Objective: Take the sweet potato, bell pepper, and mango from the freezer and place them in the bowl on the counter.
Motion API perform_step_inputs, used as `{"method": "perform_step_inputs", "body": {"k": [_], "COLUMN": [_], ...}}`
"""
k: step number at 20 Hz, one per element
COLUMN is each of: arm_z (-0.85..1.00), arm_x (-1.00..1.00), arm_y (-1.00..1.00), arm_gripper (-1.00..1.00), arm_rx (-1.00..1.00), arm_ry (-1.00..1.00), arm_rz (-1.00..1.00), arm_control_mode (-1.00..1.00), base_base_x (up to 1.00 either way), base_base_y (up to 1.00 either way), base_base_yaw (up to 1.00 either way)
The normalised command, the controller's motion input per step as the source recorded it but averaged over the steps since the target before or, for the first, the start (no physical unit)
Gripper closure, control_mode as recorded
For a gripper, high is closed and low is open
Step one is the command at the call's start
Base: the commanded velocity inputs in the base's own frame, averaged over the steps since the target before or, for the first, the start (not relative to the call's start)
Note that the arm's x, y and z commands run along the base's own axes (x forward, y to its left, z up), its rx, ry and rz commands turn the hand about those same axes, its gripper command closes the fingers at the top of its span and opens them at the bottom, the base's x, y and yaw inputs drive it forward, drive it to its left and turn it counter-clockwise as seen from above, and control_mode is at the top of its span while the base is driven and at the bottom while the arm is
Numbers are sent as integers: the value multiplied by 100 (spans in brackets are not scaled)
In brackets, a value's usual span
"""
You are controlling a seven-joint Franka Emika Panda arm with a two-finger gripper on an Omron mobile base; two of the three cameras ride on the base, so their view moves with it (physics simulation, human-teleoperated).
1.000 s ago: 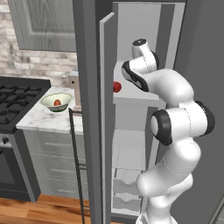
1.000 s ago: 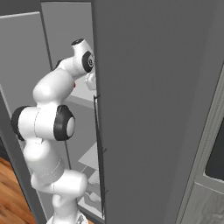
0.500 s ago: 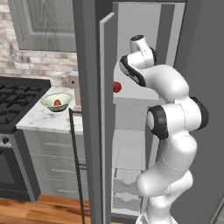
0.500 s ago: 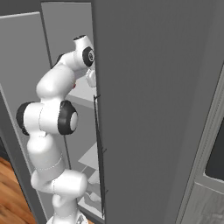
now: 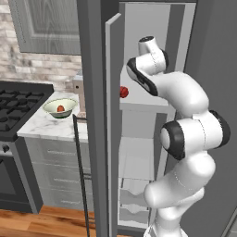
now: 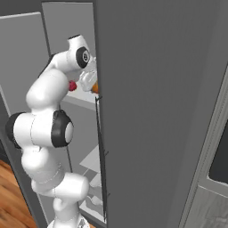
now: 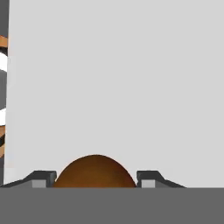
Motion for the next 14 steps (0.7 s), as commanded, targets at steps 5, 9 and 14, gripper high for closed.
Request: {"method": "perform_step_inputs", "body": {"k": [5,9,14], "arm_z": [19,12,7], "arm_x": [-88,-99,-100], "arm_y": [24,22,3], "arm_gripper": [100,100,100], "arm_rx": [5,9,12], "arm_ry": [0,0,0], "arm_rz": [0,0,0], "arm_control_mode": [-100,-100,-100], "base_base_x": [0,0,0], "base_base_y": [0,0,0], "base_base_yaw": [0,0,0]}}
